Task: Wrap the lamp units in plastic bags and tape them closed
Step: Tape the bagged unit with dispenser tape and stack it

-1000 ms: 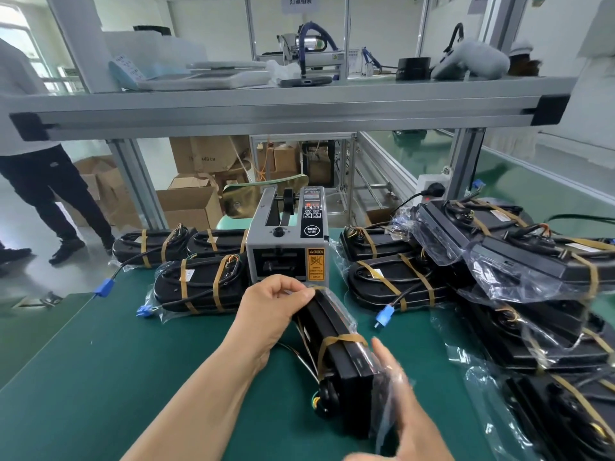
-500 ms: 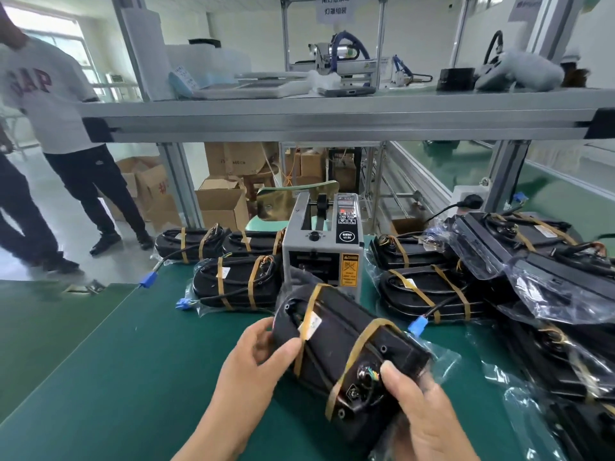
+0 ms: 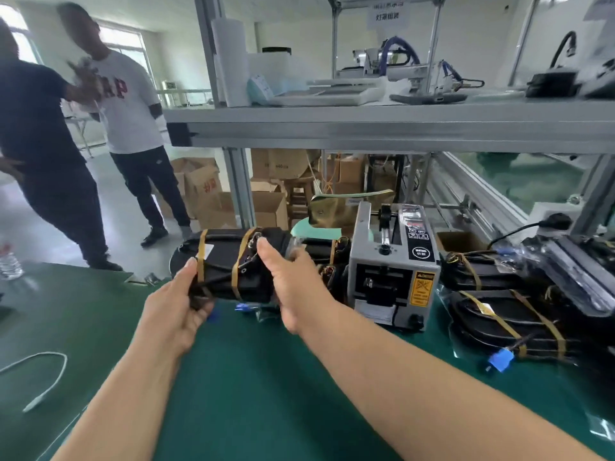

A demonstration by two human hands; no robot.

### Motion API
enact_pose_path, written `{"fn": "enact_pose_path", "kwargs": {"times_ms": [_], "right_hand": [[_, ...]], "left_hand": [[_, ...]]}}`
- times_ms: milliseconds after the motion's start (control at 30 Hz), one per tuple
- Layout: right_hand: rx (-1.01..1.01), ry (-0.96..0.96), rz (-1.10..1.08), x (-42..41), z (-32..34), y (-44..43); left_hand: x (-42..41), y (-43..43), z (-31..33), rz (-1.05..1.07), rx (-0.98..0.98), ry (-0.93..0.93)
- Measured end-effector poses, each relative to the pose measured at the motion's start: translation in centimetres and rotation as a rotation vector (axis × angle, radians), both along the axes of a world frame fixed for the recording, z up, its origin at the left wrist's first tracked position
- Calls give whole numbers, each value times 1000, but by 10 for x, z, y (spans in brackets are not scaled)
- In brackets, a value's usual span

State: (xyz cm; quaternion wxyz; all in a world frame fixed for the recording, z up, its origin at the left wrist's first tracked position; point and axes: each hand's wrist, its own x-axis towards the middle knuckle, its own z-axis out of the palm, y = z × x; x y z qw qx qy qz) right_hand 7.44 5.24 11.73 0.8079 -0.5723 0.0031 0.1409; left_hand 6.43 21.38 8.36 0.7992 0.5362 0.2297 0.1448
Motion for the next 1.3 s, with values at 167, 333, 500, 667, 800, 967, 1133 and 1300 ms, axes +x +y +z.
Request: {"fn": "enact_pose_path", "kwargs": {"times_ms": [167, 333, 500, 667, 800, 967, 1133, 1300], "right_hand": [[-360, -162, -82, 51, -4, 47], [-811, -206, 6, 80, -15, 77], [-965, -201, 2, 88, -28, 100], [-1003, -268, -56, 90, -36, 102], [-1098, -337, -29, 87, -40, 98], [-1237, -332, 5, 82, -36, 91], [-1230, -381, -26, 75, -34, 80], [-1193, -400, -7, 66, -42, 78]], "left_hand": [[64, 38, -4, 42, -31, 80], [90, 62, -28, 130, -2, 149], [103, 78, -38, 182, 79, 190], [116, 77, -37, 172, 191, 210], [122, 77, -40, 114, 299, 355], [124, 75, -37, 94, 417, 475], [116, 75, -41, 98, 512, 475], [107, 78, -44, 171, 539, 458]]}}
